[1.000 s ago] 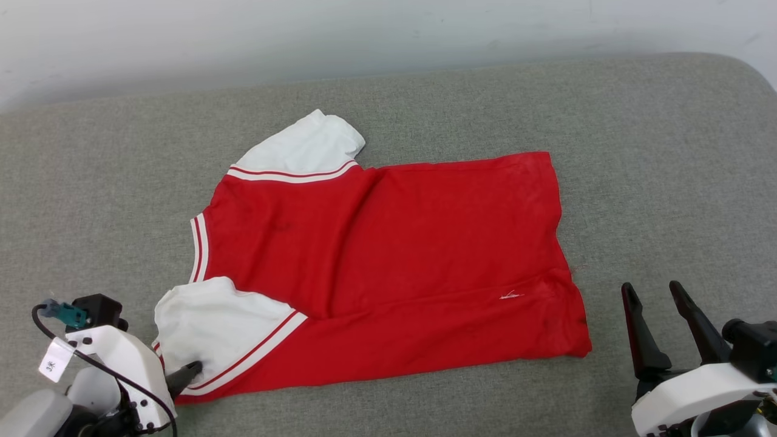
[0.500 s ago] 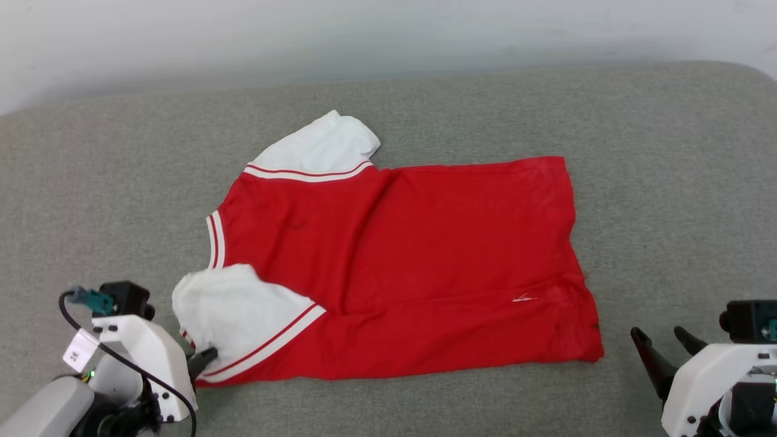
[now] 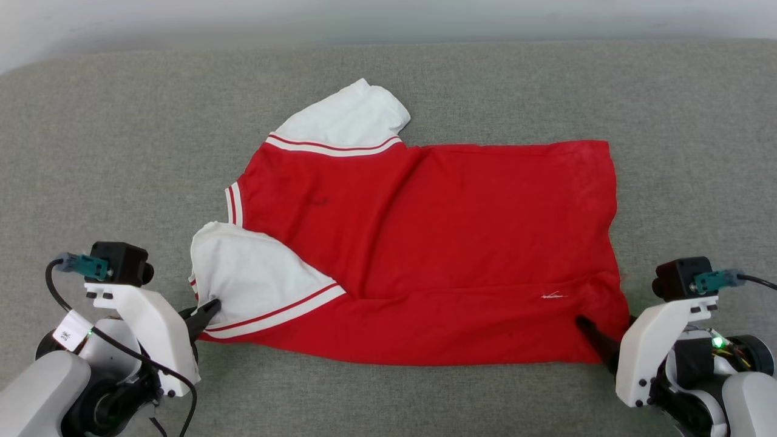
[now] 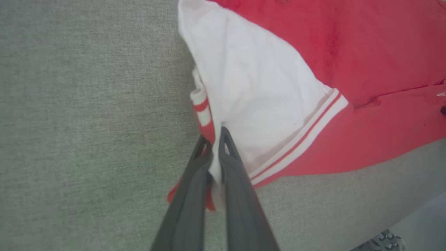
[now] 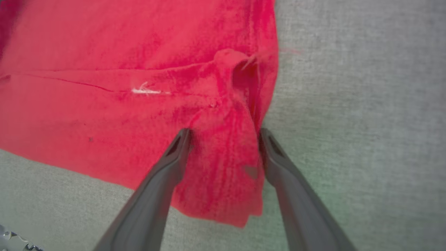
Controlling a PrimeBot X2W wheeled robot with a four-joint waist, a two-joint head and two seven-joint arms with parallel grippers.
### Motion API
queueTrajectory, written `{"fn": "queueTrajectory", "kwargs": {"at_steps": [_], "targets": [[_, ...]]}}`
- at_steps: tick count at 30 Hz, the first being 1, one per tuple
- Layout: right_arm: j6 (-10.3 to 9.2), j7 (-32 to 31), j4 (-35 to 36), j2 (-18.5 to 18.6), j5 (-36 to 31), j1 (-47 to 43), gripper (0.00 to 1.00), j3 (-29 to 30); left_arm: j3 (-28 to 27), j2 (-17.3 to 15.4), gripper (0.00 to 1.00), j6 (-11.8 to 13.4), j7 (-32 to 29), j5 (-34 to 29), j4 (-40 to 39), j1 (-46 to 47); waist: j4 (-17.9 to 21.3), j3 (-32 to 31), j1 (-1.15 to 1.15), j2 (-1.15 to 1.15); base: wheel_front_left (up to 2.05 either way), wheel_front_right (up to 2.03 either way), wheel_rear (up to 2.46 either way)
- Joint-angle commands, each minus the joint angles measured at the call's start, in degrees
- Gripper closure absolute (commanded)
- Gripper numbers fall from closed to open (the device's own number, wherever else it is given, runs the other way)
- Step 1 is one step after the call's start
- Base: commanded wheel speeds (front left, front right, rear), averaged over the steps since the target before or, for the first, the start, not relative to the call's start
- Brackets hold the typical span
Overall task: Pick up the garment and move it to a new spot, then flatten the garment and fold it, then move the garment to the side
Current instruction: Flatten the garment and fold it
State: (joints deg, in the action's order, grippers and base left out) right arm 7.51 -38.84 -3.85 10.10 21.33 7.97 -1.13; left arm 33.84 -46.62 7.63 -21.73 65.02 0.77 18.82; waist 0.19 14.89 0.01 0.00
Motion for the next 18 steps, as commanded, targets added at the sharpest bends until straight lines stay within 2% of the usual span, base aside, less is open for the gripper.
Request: {"fn": "queueTrajectory", "kwargs": {"at_steps": [1, 5, 7, 8, 9, 18], "targets": [[-0.03, -0.3, -2.0, 0.0, 0.8, 1.1, 0.0, -1.1, 0.0, 0.1, 1.0, 0.3, 0.3, -0.3, -0.3, 0.7, -0.6, 0.7, -0.01, 0.0, 0.0, 0.0, 0.0], [-0.02, -1.8, -5.0, -0.4, 2.3, 1.5, 0.0, -3.0, 0.0, 0.2, 1.0, 0.3, 0.2, -0.2, 0.0, 0.6, -0.9, 1.2, -0.01, 0.0, 0.0, 0.0, 0.0], [-0.02, -2.0, -6.2, -0.3, 3.0, 1.9, 0.64, -3.8, 0.1, 0.3, 1.0, 0.1, 0.3, -0.2, 0.3, 0.6, -1.1, 1.4, -0.01, 0.0, 0.0, 0.0, 0.0], [-0.02, -1.8, -6.5, -0.2, 3.2, 2.2, 0.87, -4.1, 0.2, 0.4, 1.0, 0.1, 0.3, -0.1, 0.5, 0.5, -1.1, 1.3, -0.01, 0.0, 0.0, 0.0, 0.0], [-0.02, -1.6, -6.7, -0.1, 3.4, 2.5, 1.0, -4.3, 0.4, 0.5, 1.0, 0.0, 0.0, 0.0, 0.6, 0.3, -1.1, 1.3, -0.01, 0.0, 0.0, 0.0, 0.0], [-0.04, 0.9, -5.4, 3.3, 3.8, 3.7, 1.0, -3.4, 0.8, 1.8, 1.0, -1.6, 2.9, -0.9, 1.6, -0.8, -1.3, -2.3, -0.01, 0.0, 0.0, 0.0, 0.0]]}}
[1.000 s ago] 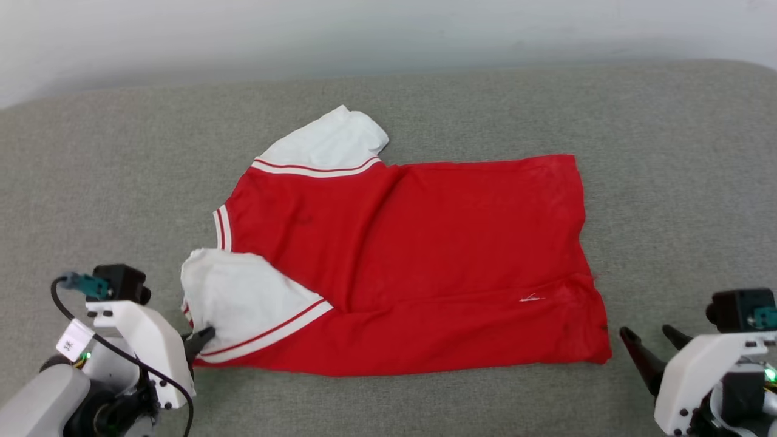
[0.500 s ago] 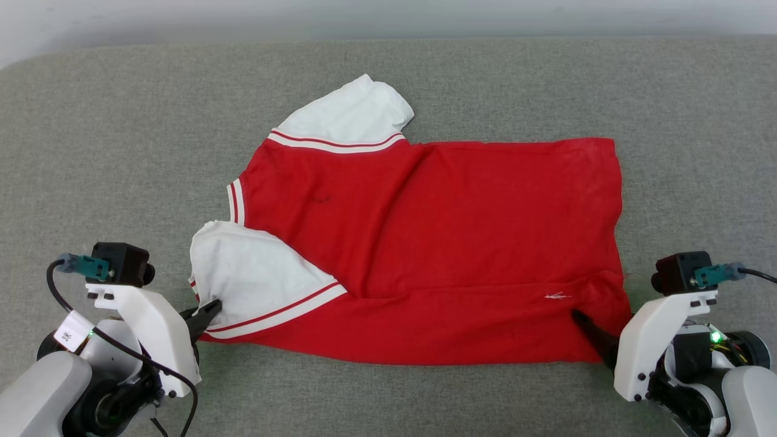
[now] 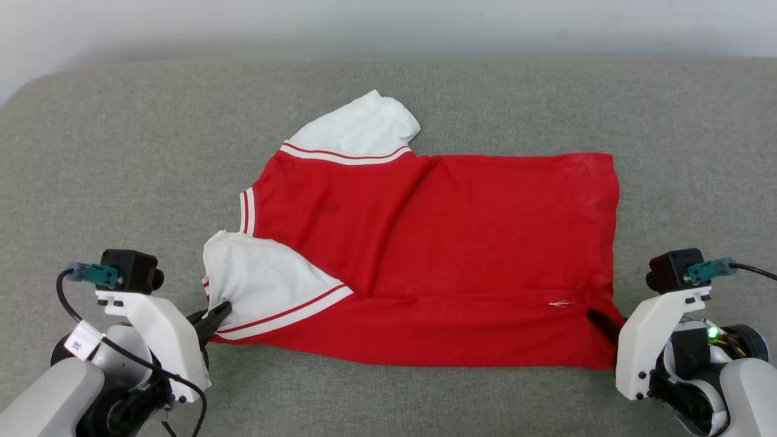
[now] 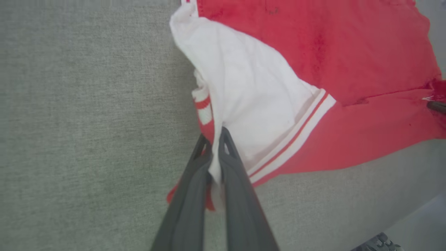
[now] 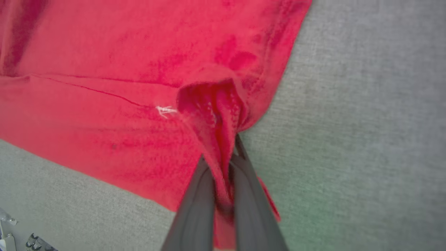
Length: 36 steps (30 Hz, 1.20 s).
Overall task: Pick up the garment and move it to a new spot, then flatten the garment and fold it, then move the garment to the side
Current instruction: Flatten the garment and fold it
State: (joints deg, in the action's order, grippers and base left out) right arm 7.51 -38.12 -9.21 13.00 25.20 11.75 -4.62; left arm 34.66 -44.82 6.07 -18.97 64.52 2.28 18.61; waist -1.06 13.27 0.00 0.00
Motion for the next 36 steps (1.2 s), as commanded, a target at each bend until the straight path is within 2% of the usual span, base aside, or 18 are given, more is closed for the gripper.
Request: {"fn": "queueTrajectory", "kwargs": {"at_steps": [1, 8, 16, 22, 27, 28, 29, 30, 31, 32, 36], "targets": [[-0.04, 0.5, 0.4, 0.4, -0.2, -0.4, 1.0, 0.1, 0.1, 0.2, 1.0, -0.2, 0.5, -0.3, 0.1, -0.9, 0.0, -1.4, 0.0, 0.0, 0.0, 0.0, 0.0], [-0.04, 0.0, 1.8, 1.8, 0.1, -4.6, 1.0, -0.7, 0.9, 0.8, 1.0, 0.6, 1.2, 0.7, 0.0, -4.4, -0.2, -7.1, 0.0, 0.0, 0.0, 0.0, 0.0], [-0.04, -0.1, 3.4, 3.4, 1.8, -11.3, 1.0, -2.3, 1.4, -0.1, 1.0, 3.9, 1.6, 2.7, -1.0, -11.8, -0.3, -13.3, 0.0, 0.0, 0.0, 0.0, 0.0], [-0.04, 0.9, 4.4, 3.7, 2.4, -15.4, 1.0, -2.6, 1.6, -0.4, 1.0, 5.8, 2.5, 4.4, -2.0, -17.4, -0.5, -14.3, 0.0, 0.0, 0.0, 0.0, 0.0], [-0.04, 3.1, 3.3, 2.8, 1.8, -17.5, 1.0, -2.0, 2.1, 1.9, 1.0, 5.3, 4.4, 4.6, -0.8, -18.6, -0.6, -13.8, 0.0, 0.0, 0.0, 0.0, 0.0], [-0.04, 3.6, 3.0, 2.5, 1.7, -17.8, 0.86, -1.9, 2.2, 2.5, 1.0, 5.2, 4.8, 4.3, -0.3, -18.2, -0.6, -13.7, 0.0, 0.0, 0.0, 0.0, 0.0], [-0.04, 4.1, 2.7, 2.4, 1.5, -17.9, 0.73, -1.8, 2.4, 3.2, 0.89, 5.1, 5.0, 4.4, 0.3, -17.9, -0.6, -13.6, 0.0, 0.0, 0.0, 0.0, 0.0], [-0.04, 4.7, 2.5, 2.3, 1.4, -18.0, 0.45, -1.7, 2.5, 3.7, 0.51, 5.0, 5.1, 4.2, 0.9, -17.5, -0.6, -13.5, 0.0, 0.0, 0.0, 0.0, 0.0], [-0.04, 5.4, 2.3, 2.0, 1.3, -18.2, 0.04, -1.4, 2.5, 4.2, 0.02, 4.7, 5.5, 4.2, 1.5, -17.0, -0.6, -13.4, 0.0, 0.0, 0.0, 0.0, 0.0], [-0.04, 6.0, 2.2, 1.8, 1.2, -18.4, 0.0, -1.3, 2.6, 4.7, 0.0, 4.5, 5.6, 4.1, 2.2, -16.6, -0.6, -13.3, 0.0, 0.0, 0.0, 0.0, 0.0], [-0.04, 10.9, 3.2, 1.0, 0.3, -18.9, 0.0, -0.7, 2.9, 5.7, 0.0, 3.5, 6.4, 3.4, 4.3, -15.5, -0.4, -13.3, 0.0, 0.0, 0.0, 0.0, 0.0]]}}
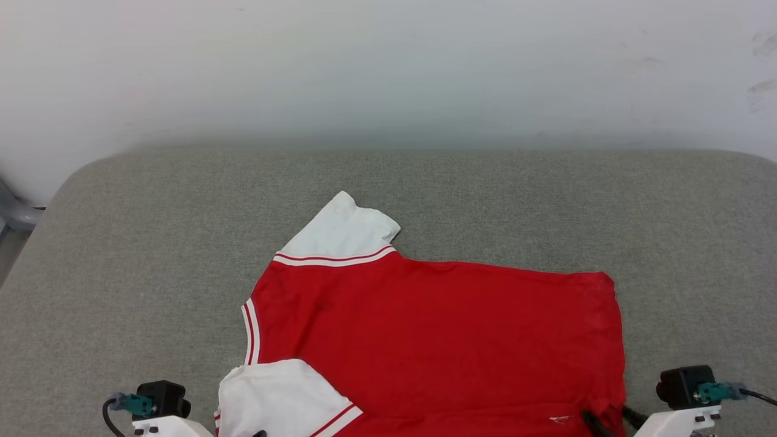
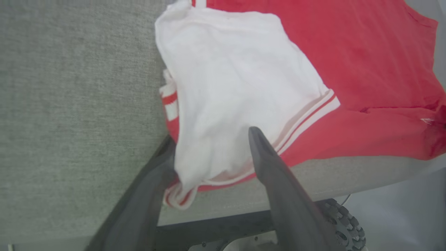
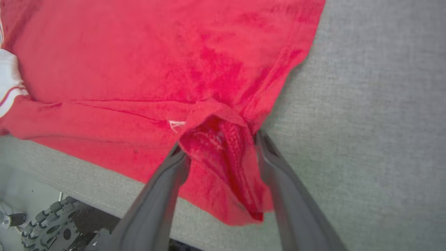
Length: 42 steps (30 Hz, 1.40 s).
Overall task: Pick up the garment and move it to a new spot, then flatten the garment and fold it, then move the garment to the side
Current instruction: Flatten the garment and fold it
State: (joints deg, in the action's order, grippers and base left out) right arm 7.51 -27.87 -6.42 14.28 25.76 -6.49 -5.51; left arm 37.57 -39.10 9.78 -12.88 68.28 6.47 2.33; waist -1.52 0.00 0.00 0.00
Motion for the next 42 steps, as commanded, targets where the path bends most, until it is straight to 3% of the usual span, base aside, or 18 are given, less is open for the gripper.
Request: {"fn": "queueTrajectory", "kwargs": {"at_steps": [1, 6, 13, 20, 28, 35, 42], "targets": [[-0.04, 2.2, 0.8, -0.6, -0.7, -0.8, 0.0, 0.4, 0.0, 0.1, 0.0, -0.4, 0.8, -0.8, 0.5, 1.1, 0.1, -0.1, 0.0, 0.0, 0.0, 0.0, 0.0], [-0.04, 12.0, 4.1, -2.6, -4.8, -0.9, 0.0, 3.7, -0.7, 0.1, 0.0, -0.2, 5.1, -4.2, 1.0, 2.7, 0.3, -0.5, 0.0, 0.0, 0.0, 0.0, 0.0], [-0.04, 20.3, 8.4, -6.5, -10.6, -0.1, 0.0, 7.6, -3.2, 1.4, 0.0, 1.8, 14.1, -8.8, -0.2, 5.1, 1.1, -0.7, 0.0, 0.0, 0.0, 0.0, 0.0], [-0.04, 21.7, 12.3, -9.2, -13.2, 1.5, 0.0, 8.8, -5.2, 3.7, 0.0, 3.5, 22.7, -13.0, -1.1, 7.8, 2.9, 1.2, 0.0, 0.0, 0.0, 0.0, 0.0], [-0.04, 22.4, 16.5, -10.7, -14.9, 5.0, 0.0, 9.6, -6.5, 4.1, 0.0, 5.1, 26.4, -18.7, -1.7, 13.2, 5.1, 8.1, 0.0, 0.0, 0.0, 0.0, 0.0], [-0.04, 23.9, 19.6, -11.4, -16.2, 9.8, 0.0, 9.3, -7.9, 3.3, 0.0, 1.9, 26.3, -20.9, 1.6, 21.9, 8.1, 15.6, 0.0, 0.0, 0.0, 0.0, 0.0], [-0.04, 25.2, 18.8, -11.4, -14.8, 13.1, 0.0, 8.4, -8.0, 1.7, 0.0, -4.1, 20.3, -19.1, 9.0, 32.8, 11.3, 19.4, 0.0, 0.0, 0.0, 0.0, 0.0]]}}
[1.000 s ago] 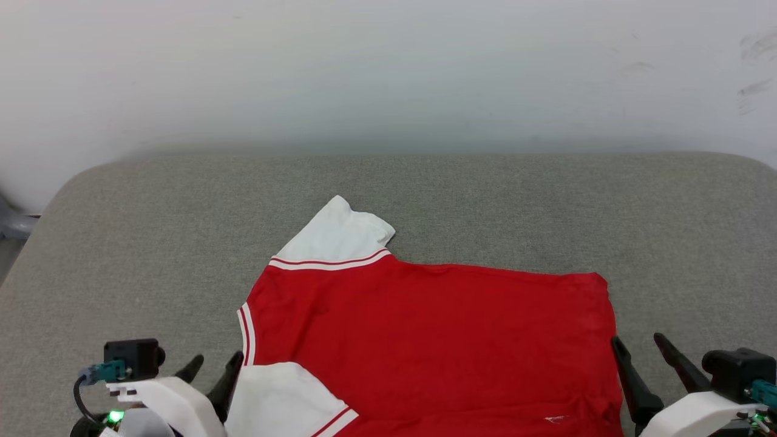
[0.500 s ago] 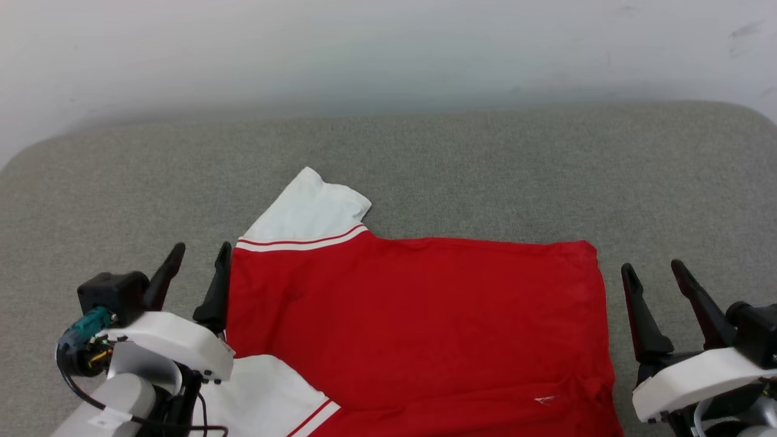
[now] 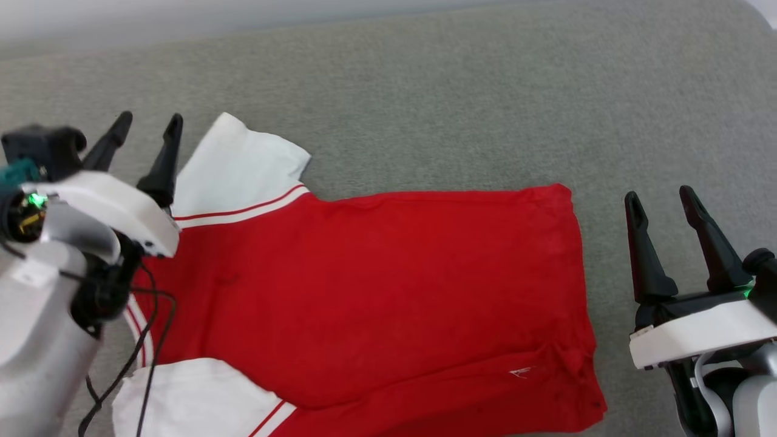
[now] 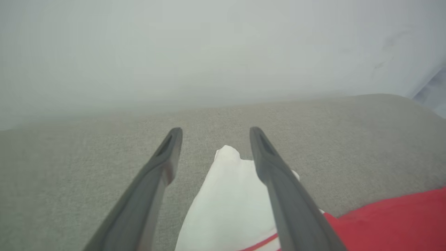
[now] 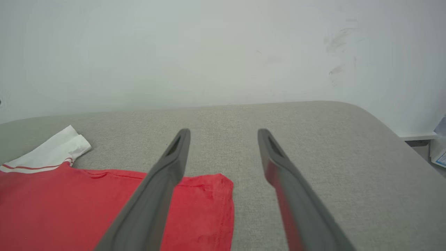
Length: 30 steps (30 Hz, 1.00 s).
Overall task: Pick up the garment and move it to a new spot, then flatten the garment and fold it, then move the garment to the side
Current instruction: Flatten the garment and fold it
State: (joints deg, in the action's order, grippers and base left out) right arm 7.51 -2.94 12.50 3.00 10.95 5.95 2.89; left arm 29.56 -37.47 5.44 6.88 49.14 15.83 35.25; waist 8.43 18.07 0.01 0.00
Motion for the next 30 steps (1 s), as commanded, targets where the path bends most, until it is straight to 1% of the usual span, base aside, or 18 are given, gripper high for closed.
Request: {"fn": "queueTrajectory", "kwargs": {"at_steps": [1, 4, 7, 9, 11, 14, 16, 22, 26, 27, 28, 29, 30], "targets": [[-0.04, 0.6, -0.4, -0.2, 0.2, 0.9, 0.0, -0.3, 0.1, -0.2, 0.0, -0.9, -1.1, 0.8, 0.9, 1.7, 1.8, 1.7, -0.01, 0.0, 0.0, 0.0, 0.0], [-0.04, 1.1, -1.2, -0.2, 0.9, 1.5, 0.0, -0.6, 0.6, -1.4, 0.0, -4.7, -7.8, 2.9, 4.6, 6.8, 3.2, 2.9, -0.01, 0.0, 0.0, 0.0, 0.0], [-0.04, 1.9, -2.3, -0.2, 1.7, 2.0, 0.0, -0.9, 1.7, -2.8, 0.0, -8.3, -16.8, 5.9, 7.7, 11.3, 4.6, 3.9, -0.01, 0.0, 0.0, 0.0, 0.0], [-0.04, 2.5, -2.9, -0.2, 2.1, 2.1, 0.0, -0.9, 2.8, -4.2, 0.0, -9.9, -24.1, 7.8, 9.3, 13.7, 5.6, 4.5, -0.01, 0.0, 0.0, 0.0, 0.0], [-0.04, 3.1, -3.5, -0.2, 2.6, 2.0, 0.0, -1.1, 3.9, -5.1, 0.0, -10.9, -31.6, 10.2, 10.6, 15.7, 6.4, 5.2, -0.01, 0.0, 0.0, 0.0, 0.0], [-0.04, 3.9, -4.4, -0.2, 3.3, 2.0, 0.0, -1.3, 4.7, -6.3, 0.0, -11.4, -39.4, 12.7, 11.7, 18.3, 7.6, 6.3, -0.01, 0.0, 0.0, 0.0, 0.0], [-0.04, 4.5, -4.8, -0.2, 4.0, 2.0, 0.0, -1.6, 5.3, -7.0, 0.0, -11.5, -42.9, 13.3, 12.5, 19.4, 8.3, 7.2, -0.01, 0.0, 0.0, 0.0, 0.0], [-0.04, 6.0, -6.0, -0.2, 5.4, 2.4, 0.0, -2.3, 6.9, -7.3, 0.0, -11.0, -48.1, 13.4, 15.3, 20.9, 9.8, 9.6, -0.01, 0.0, 0.0, 0.0, 0.0], [-0.04, 6.5, -6.8, -0.2, 6.0, 2.5, 0.0, -2.3, 9.6, -6.1, 0.0, -10.5, -54.4, 14.4, 18.0, 18.9, 10.2, 10.2, -0.01, 0.0, 0.0, 0.0, 0.0], [-0.04, 6.5, -7.0, -0.2, 5.9, 2.5, 0.0, -2.3, 10.3, -5.8, 0.43, -10.4, -55.8, 14.7, 18.4, 18.3, 10.2, 10.3, -0.01, 0.0, 0.0, 0.0, 0.0], [-0.04, 6.4, -7.3, -0.2, 5.9, 2.6, 0.0, -2.2, 10.8, -5.3, 0.63, -10.3, -57.4, 15.3, 18.8, 17.7, 10.2, 10.3, -0.01, 0.0, 0.0, 0.0, 0.0], [-0.04, 6.1, -7.4, -0.2, 6.1, 2.7, 0.0, -2.1, 11.3, -4.9, 0.91, -10.1, -58.5, 15.5, 19.0, 17.3, 10.2, 10.3, -0.01, 0.0, 0.0, 0.0, 0.0], [-0.04, 5.8, -7.5, -0.2, 6.4, 2.9, 0.0, -2.1, 11.5, -4.4, 1.0, -10.0, -59.3, 16.0, 19.2, 16.9, 10.1, 10.3, -0.01, 0.0, 0.0, 0.0, 0.0]]}}
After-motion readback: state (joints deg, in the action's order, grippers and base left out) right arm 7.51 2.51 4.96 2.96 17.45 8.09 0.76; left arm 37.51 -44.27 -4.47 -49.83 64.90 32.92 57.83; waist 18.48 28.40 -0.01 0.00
